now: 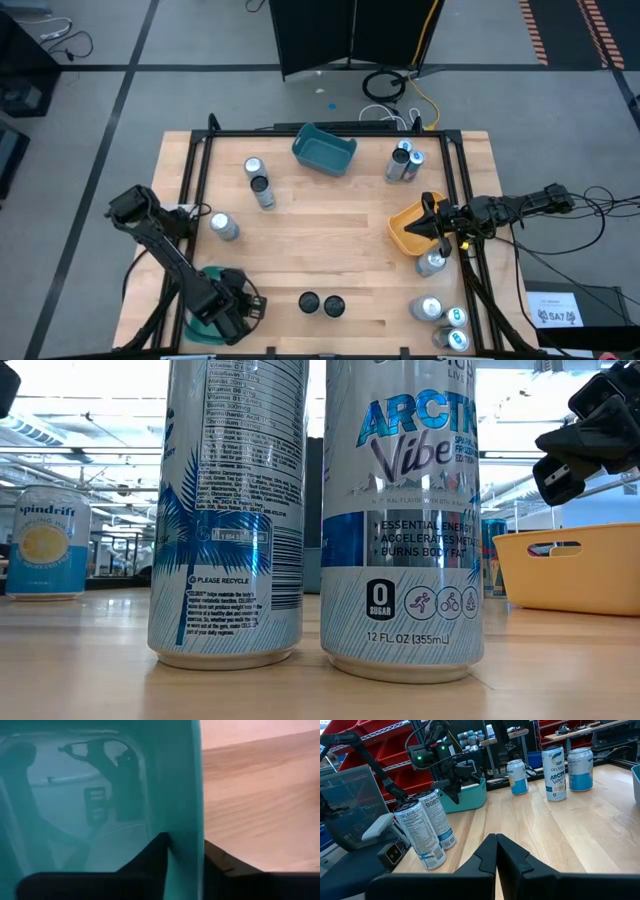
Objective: Sort soda cans
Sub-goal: Prepare the green bin
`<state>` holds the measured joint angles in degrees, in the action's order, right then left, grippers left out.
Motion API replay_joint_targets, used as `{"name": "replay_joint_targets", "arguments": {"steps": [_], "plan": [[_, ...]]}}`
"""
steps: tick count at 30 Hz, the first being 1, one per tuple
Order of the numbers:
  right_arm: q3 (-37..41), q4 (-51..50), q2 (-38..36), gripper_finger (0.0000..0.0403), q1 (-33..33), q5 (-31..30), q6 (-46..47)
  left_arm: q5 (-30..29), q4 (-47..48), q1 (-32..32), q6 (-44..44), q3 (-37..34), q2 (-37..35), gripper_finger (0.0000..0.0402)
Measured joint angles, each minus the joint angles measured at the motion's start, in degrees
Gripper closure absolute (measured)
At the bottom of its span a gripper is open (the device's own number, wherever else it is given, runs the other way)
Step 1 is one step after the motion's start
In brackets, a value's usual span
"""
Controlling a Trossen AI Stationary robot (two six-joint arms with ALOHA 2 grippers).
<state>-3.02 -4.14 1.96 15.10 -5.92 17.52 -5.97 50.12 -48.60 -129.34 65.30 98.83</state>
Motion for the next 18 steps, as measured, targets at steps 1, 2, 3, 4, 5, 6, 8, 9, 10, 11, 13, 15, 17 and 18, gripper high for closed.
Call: {"name": "replay_joint_targets", "arguments": {"steps": [1,2,3,4,5,6,8,9,10,11,13,15,17,18], "plan": [[0.0,0.0,0.0,0.0403,0.0,0.0,0.0,0.2,-0.1,0.3,0.0,0.0,0.0,0.0341],[0.0,0.0,0.0,0.0403,0.0,0.0,0.0,0.5,-0.1,0.5,-0.2,0.0,0.0,0.0353],[0.0,0.0,0.0,0.0403,0.0,0.0,0.0,0.7,-0.1,0.8,-0.5,0.0,0.0,0.0365],[0.0,0.0,0.0,0.0403,0.0,0.0,0.0,0.8,-0.1,1.2,-0.6,0.0,0.0,0.0377],[0.0,0.0,0.0,0.0403,0.0,0.0,0.0,0.9,-0.1,1.7,-0.7,0.0,0.0,0.0387],[0.0,0.0,0.0,0.0403,0.0,0.0,0.0,1.1,-0.1,2.2,-0.7,0.0,-0.1,0.0391],[0.0,0.0,0.0,0.0403,0.0,0.0,0.0,1.8,-0.1,3.6,-0.6,0.0,-0.1,0.0391],[0.0,0.0,0.0,0.0403,0.0,0.0,0.0,2.4,-0.1,4.3,-0.2,0.0,-0.1,0.0389],[0.0,0.0,0.0,0.0403,0.0,0.0,0.0,3.0,-0.1,5.2,0.6,0.0,-0.1,0.0387],[0.0,0.0,0.0,0.0403,0.0,0.0,0.0,3.3,-0.1,5.9,1.3,0.0,-0.1,0.0387],[0.0,0.0,0.0,0.0403,0.0,0.0,0.0,3.6,-0.1,7.7,3.1,0.0,-0.1,0.0388],[0.0,0.0,0.0,0.0403,0.0,0.0,0.0,3.7,-0.2,9.7,5.4,0.0,-0.1,0.0390],[0.0,0.0,0.0,0.0403,0.0,0.0,0.0,3.7,-0.2,11.8,7.6,0.0,-0.1,0.0390],[0.0,0.0,0.0,0.0403,0.0,0.0,0.0,3.7,-0.2,12.9,8.8,0.0,-0.1,0.0390]]}}
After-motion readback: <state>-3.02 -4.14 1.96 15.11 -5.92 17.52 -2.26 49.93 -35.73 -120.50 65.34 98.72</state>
